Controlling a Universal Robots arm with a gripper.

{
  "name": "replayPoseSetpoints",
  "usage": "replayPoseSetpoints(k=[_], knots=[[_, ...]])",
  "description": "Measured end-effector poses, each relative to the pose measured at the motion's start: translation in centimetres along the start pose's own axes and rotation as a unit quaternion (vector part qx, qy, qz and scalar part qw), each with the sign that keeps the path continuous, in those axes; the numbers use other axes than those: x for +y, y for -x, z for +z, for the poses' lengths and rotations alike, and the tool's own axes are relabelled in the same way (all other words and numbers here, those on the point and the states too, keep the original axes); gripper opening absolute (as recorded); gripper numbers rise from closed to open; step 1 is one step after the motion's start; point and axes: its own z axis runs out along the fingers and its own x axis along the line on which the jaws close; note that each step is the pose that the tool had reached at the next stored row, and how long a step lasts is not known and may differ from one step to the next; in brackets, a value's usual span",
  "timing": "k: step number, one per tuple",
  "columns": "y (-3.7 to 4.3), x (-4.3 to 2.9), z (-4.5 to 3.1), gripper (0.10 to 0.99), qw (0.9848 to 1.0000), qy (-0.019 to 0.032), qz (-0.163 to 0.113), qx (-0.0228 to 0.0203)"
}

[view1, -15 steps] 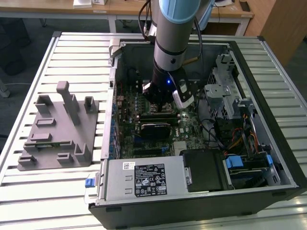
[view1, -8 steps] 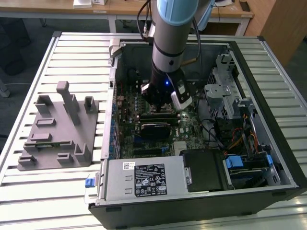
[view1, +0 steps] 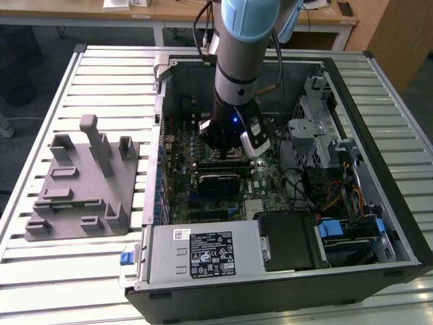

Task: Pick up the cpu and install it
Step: 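Install the second cpu locking lever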

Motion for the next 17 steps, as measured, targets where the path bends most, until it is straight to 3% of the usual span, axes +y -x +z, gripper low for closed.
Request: replayPoseSetpoints(k=[10,17], knots=[[-0.50,-0.30,0.20,0.106,1.0000,0.0067,0.000,-0.0002],[-0.86,-0.64,0.25,0.106,0.9998,0.0207,-0.001,-0.0008]])
